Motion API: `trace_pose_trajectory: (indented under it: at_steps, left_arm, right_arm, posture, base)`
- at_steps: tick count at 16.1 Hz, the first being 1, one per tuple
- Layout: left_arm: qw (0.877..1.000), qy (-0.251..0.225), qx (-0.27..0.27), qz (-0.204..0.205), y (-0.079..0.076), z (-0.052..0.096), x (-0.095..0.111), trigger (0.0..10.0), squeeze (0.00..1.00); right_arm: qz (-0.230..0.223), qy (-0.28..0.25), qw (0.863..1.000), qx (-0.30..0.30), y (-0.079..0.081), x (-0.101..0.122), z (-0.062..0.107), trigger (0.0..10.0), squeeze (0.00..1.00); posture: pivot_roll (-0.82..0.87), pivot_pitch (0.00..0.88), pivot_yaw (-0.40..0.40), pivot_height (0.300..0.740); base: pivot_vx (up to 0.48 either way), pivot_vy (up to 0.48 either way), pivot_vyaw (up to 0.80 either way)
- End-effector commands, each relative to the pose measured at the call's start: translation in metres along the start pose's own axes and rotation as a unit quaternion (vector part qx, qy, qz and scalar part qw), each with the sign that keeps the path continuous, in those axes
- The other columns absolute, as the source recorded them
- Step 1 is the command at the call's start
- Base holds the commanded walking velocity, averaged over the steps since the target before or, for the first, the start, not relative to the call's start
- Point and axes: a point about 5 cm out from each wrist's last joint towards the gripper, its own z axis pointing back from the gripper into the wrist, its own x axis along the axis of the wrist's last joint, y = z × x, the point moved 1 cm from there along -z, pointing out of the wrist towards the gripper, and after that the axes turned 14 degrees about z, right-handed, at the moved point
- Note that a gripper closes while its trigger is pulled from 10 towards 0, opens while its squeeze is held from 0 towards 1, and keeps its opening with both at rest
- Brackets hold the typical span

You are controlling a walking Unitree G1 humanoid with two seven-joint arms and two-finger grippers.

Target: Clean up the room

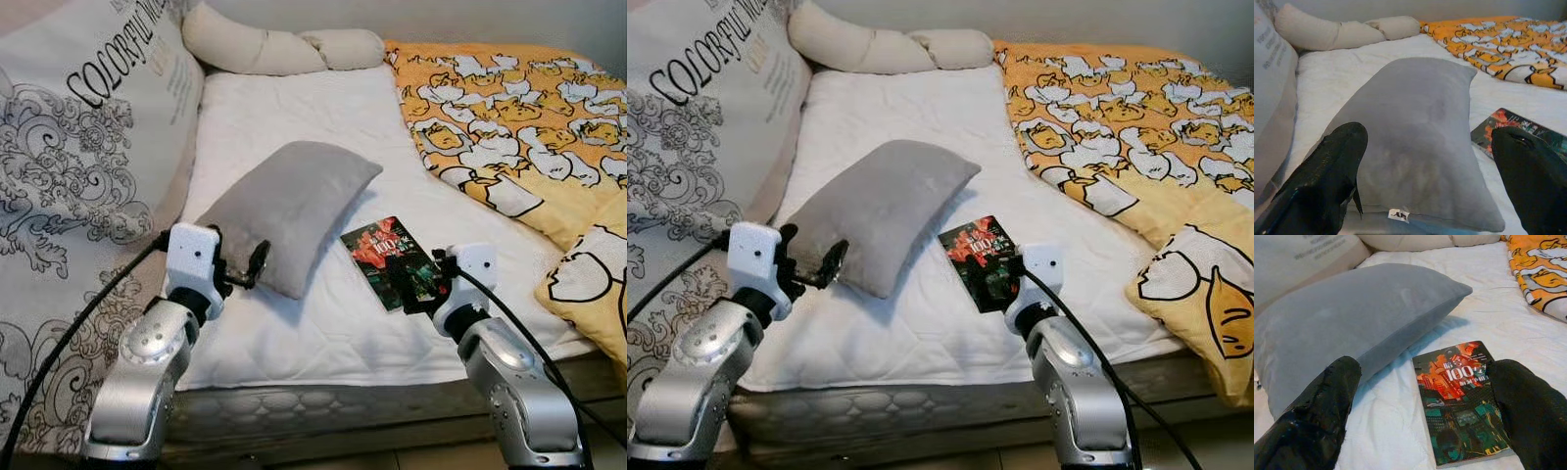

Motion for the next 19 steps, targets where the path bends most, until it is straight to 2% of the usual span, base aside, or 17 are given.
trace_pose_trajectory:
  at_steps: [1, 3, 4, 7, 9, 12, 16, 17, 18, 19]
  left_arm:
    - [1.0, -0.016, -0.004, -0.013, -0.004, 0.002, 0.006, 10.0, 0.69]
    - [1.0, -0.022, 0.003, -0.006, -0.004, 0.003, 0.007, 10.0, 0.7]
    - [1.0, -0.024, 0.005, -0.004, -0.004, 0.005, 0.008, 10.0, 0.7]
    - [1.0, -0.027, 0.009, -0.002, -0.005, 0.008, 0.008, 10.0, 0.7]
    - [1.0, -0.03, 0.003, 0.004, -0.006, 0.009, 0.01, 10.0, 0.68]
    - [1.0, -0.024, -0.006, -0.002, -0.007, 0.009, 0.009, 10.0, 0.64]
    - [0.999, 0.005, -0.045, 0.002, -0.009, 0.007, 0.002, 10.0, 0.66]
    - [0.997, 0.009, -0.069, 0.021, -0.011, 0.005, 0.002, 10.0, 1.0]
    - [0.994, 0.029, -0.095, 0.036, -0.011, 0.0, 0.001, 10.0, 1.0]
    - [0.992, 0.043, -0.107, 0.05, -0.01, -0.005, -0.002, 10.0, 1.0]
  right_arm:
    - [0.042, -0.007, 0.998, 0.034, 0.009, 0.001, 0.002, 10.0, 0.0]
    - [0.053, -0.016, 0.997, 0.055, 0.016, 0.003, 0.003, 10.0, 0.0]
    - [0.032, -0.012, 0.998, 0.061, 0.019, 0.001, 0.004, 10.0, 0.0]
    - [0.027, -0.015, 0.997, 0.065, 0.022, -0.001, 0.005, 10.0, 0.0]
    - [-0.017, -0.02, 0.999, 0.042, 0.019, -0.001, 0.004, 10.0, 0.0]
    - [-0.014, -0.025, 0.999, 0.032, 0.016, 0.0, 0.006, 10.0, 0.0]
    - [-0.017, -0.028, 0.999, 0.007, 0.007, 0.002, 0.006, 10.0, 0.0]
    - [-0.015, -0.021, 1.0, -0.005, 0.002, 0.001, 0.005, 10.0, 0.0]
    - [-0.024, -0.012, 0.999, -0.026, -0.007, -0.001, 0.003, 10.0, 0.0]
    - [-0.03, -0.012, 0.999, -0.038, -0.013, -0.002, 0.002, 10.0, 0.15]
  posture:
    - [0.01, 0.015, 0.007, 0.74]
    - [0.01, 0.017, 0.002, 0.74]
    - [0.02, 0.019, -0.001, 0.74]
    - [0.02, 0.022, -0.004, 0.74]
    - [0.03, 0.023, -0.002, 0.74]
    - [0.03, 0.025, 0.006, 0.74]
    - [0.02, 0.025, 0.012, 0.74]
    - [0.01, 0.023, 0.011, 0.74]
    - [0.01, 0.02, 0.01, 0.74]
    - [0.01, 0.019, 0.011, 0.74]
  base:
    - [0.0, 0.0, 0.8]
    - [0.292, 0.0, 0.8]
    - [0.334, 0.0, 0.8]
    - [0.333, 0.0, 0.8]
    - [0.148, 0.0, 0.0]
    - [0.0, 0.0, 0.0]
    - [0.0, 0.0, 0.0]
    - [0.0, 0.0, 0.0]
    - [0.0, 0.0, 0.0]
    - [0.0, 0.0, 0.0]
